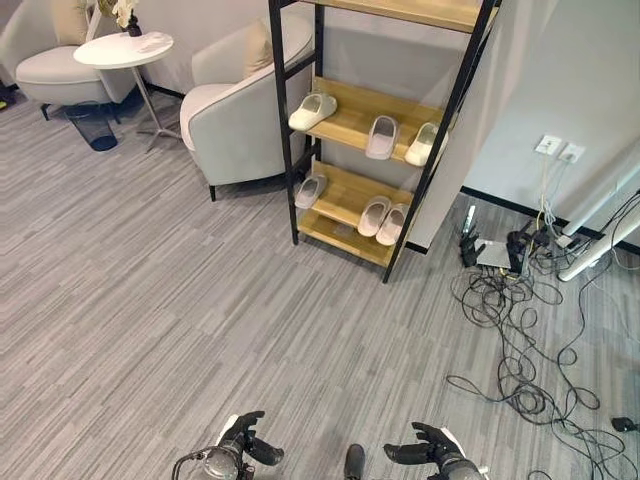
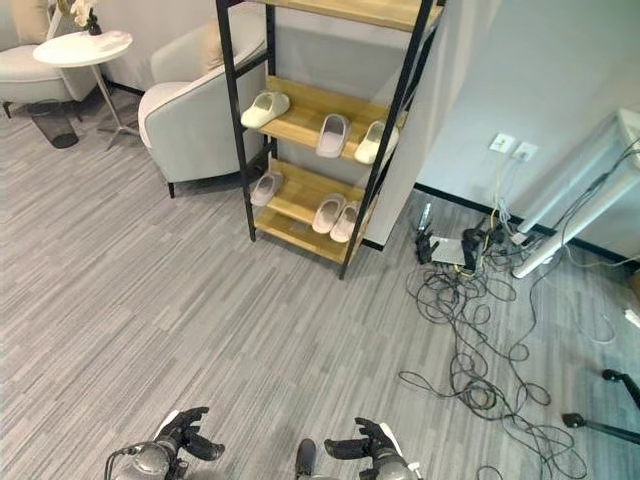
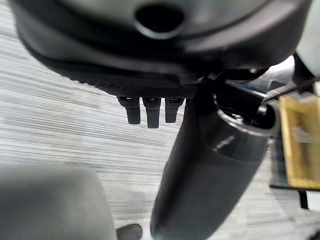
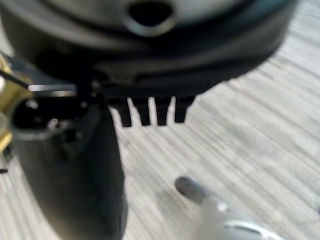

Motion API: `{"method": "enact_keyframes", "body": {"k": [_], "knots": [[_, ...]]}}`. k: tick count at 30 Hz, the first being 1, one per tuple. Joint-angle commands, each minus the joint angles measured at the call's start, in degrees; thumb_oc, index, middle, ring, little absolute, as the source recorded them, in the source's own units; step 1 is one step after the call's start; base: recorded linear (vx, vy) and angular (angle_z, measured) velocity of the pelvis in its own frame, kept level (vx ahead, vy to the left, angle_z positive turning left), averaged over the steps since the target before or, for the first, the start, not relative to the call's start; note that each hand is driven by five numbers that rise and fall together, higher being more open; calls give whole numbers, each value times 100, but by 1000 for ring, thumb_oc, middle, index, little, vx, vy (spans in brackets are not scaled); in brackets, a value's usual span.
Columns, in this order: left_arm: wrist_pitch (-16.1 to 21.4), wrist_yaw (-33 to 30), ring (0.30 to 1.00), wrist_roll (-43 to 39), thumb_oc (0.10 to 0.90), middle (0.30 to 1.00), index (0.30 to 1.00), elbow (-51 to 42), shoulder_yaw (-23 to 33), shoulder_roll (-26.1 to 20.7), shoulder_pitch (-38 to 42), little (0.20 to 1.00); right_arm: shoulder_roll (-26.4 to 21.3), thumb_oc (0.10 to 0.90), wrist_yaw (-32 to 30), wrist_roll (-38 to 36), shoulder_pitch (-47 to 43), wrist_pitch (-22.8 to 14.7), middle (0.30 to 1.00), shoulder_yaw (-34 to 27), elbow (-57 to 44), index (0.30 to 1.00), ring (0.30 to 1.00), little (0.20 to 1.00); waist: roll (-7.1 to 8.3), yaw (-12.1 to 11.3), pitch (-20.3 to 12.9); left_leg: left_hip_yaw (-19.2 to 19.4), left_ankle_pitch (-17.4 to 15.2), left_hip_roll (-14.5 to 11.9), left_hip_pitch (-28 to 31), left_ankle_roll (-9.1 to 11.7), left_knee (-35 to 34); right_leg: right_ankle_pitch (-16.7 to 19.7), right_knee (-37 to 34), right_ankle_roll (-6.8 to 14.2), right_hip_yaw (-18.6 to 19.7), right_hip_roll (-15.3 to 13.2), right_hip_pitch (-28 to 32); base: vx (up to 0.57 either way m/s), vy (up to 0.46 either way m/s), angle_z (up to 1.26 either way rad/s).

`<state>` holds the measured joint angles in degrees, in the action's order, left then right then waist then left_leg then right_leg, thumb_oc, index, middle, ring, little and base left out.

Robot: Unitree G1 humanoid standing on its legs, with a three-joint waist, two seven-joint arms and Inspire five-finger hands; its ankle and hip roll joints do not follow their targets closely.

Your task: Arrange the slippers neatly on the shoe rack.

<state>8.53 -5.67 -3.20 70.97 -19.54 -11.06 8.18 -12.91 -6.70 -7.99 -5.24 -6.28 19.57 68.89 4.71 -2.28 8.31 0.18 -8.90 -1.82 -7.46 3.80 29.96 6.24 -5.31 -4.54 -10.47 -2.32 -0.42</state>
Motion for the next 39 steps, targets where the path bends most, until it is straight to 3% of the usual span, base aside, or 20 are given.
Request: {"method": "enact_keyframes", "body": {"k": [1, 2, 6, 10, 12, 13, 16, 17, 18, 22, 25, 27, 29, 31, 33, 34, 36, 39], "knots": [[184, -53, 900, 74, 800, 900, 900, -186, -217, -2, 75, 900, -210, 800, -127, -178, 15, -157, 900, -48, -246, 900, 900, 900, 83, -154, 302, 332, 496, 69, -483, -210, -1035, -784, 447, 691, 207, -68, 315, 259, 56, 29], [180, -51, 900, 58, 800, 900, 900, -186, -203, -5, 55, 900, -209, 800, -135, -174, 29, -160, 900, -48, -243, 900, 900, 900, 60, -174, 287, 343, 547, 67, -526, -198, -1315, -846, 428, 702, 211, -38, 368, 272, 101, 25], [184, -82, 900, -101, 800, 900, 900, -131, -64, -52, -16, 900, -175, 800, -167, -218, 9, -170, 900, -71, -247, 900, 900, 900, -59, -378, 273, 167, 1304, 82, -810, -85, -2368, -1092, 402, 726, 349, 184, 721, 299, 153, 10], [177, -56, 900, -80, 800, 900, 900, -10, 53, -77, -118, 900, -116, 800, -133, -121, 34, -166, 900, -65, -217, 900, 900, 900, -5, -436, 116, 144, 1236, 183, -606, -186, -2508, -1192, 617, 824, 394, 121, 795, 267, 182, -34], [169, -23, 900, -61, 800, 900, 900, 36, 130, -119, -143, 900, -47, 800, -78, -103, -3, -159, 900, -120, -214, 900, 900, 900, 25, -458, 31, 203, 1070, 311, -320, -362, -2608, -1066, 1494, 1067, 399, -33, 582, 255, 239, -33], [169, -23, 900, -61, 800, 900, 900, 37, 130, -117, -142, 900, -49, 800, -78, -103, -4, -159, 900, -121, -213, 900, 900, 900, 19, -458, 18, 201, 1078, 304, -336, -361, -2610, -1055, 1489, 1065, 399, -25, 567, 135, 162, -14], [154, -7, 900, -63, 800, 900, 900, 9, 128, -151, -130, 900, -5, 800, -12, -35, -102, -129, 900, -89, -250, 900, 900, 900, -95, -383, 57, 169, 879, 377, 68, -575, -2690, -309, 2733, 1352, 289, -262, -51, 206, 208, -11], [145, -14, 900, -53, 800, 900, 900, -12, 107, -167, -112, 900, 3, 800, -20, 20, -133, -129, 900, -68, -283, 900, 900, 900, -216, -326, 80, 75, 780, 383, 337, -674, -2793, -63, 3217, 1336, 223, -309, -400, 354, 229, 5], [147, -5, 900, -41, 800, 900, 900, -25, 97, -162, -109, 900, 6, 800, -23, 27, -126, -140, 900, -63, -284, 900, 900, 900, -270, -286, 91, 3, 737, 392, 479, -709, -2872, -81, 3251, 1271, 198, -283, -593, 410, 183, -2], [157, 22, 900, -32, 800, 900, 900, -17, 61, -129, -109, 900, -19, 800, -11, 42, -132, -150, 900, -36, -297, 900, 900, 900, -308, -153, 126, -155, 546, 472, 879, -698, -3027, -363, 2420, 1116, 3, -267, -877, 306, 23, 6], [187, 31, 900, -6, 800, 900, 900, 22, 40, -84, -73, 900, -33, 800, 8, 55, -159, -134, 900, -10, -309, 900, 900, 900, -295, 14, 170, -308, 340, 516, 1201, -639, -3075, -163, 1167, 1141, 79, -278, -1142, 365, -32, 13], [199, 19, 900, -5, 800, 900, 900, 46, 57, -82, -27, 900, -50, 800, 33, 94, -134, -70, 900, -48, -242, 900, 900, 900, -322, 119, 203, -434, 142, 484, 1434, -594, -3044, 10, 750, 1234, 269, -295, -1313, 422, -40, 25], [233, 16, 900, 12, 800, 900, 900, 52, 59, -47, -46, 900, -54, 800, 47, 77, -38, -68, 900, -68, -223, 900, 900, 900, -230, 130, 165, -482, -81, 555, 1549, -567, -2931, 146, 532, 1240, 331, -325, -1130, 392, -48, 25], [210, 28, 900, 42, 800, 900, 900, 62, 56, 4, -90, 900, -74, 800, 58, 102, 52, -74, 900, -89, -187, 900, 900, 900, -238, 170, 45, -575, -143, 452, 1709, -462, -2805, 96, 627, 1137, 308, -251, -1005, 475, -83, 39], [203, 42, 900, 57, 800, 900, 900, 75, 3, 33, -98, 900, -67, 800, 40, 72, 75, -113, 900, -90, -187, 900, 900, 900, -289, 169, -1, -482, 407, 270, 1475, -84, -2013, -36, 662, 974, 147, -141, -712, 423, -98, 55], [204, 59, 900, 73, 800, 900, 900, 27, -54, 35, -83, 900, -69, 800, 26, 18, 72, -139, 900, -87, -235, 900, 900, 900, -250, 154, 42, -361, 675, 197, 1200, -2, -1418, -128, 666, 884, 154, -139, -563, 225, -81, 54], [190, 54, 900, 30, 800, 900, 900, -66, -109, 10, -35, 900, -94, 800, -7, -94, 32, -193, 900, -42, -320, 900, 900, 900, -125, 56, 168, -252, 899, 179, 547, 7, -278, -271, 618, 718, 185, -122, -318, 212, -110, 20], [165, 36, 900, 78, 800, 900, 900, -108, -163, -39, 18, 900, -104, 800, -29, -206, 33, -171, 900, -42, -368, 900, 900, 900, 59, -29, 274, 105, 884, -56, -16, -123, 313, -511, 590, 570, 212, -139, -4, 209, -85, -17]]}}
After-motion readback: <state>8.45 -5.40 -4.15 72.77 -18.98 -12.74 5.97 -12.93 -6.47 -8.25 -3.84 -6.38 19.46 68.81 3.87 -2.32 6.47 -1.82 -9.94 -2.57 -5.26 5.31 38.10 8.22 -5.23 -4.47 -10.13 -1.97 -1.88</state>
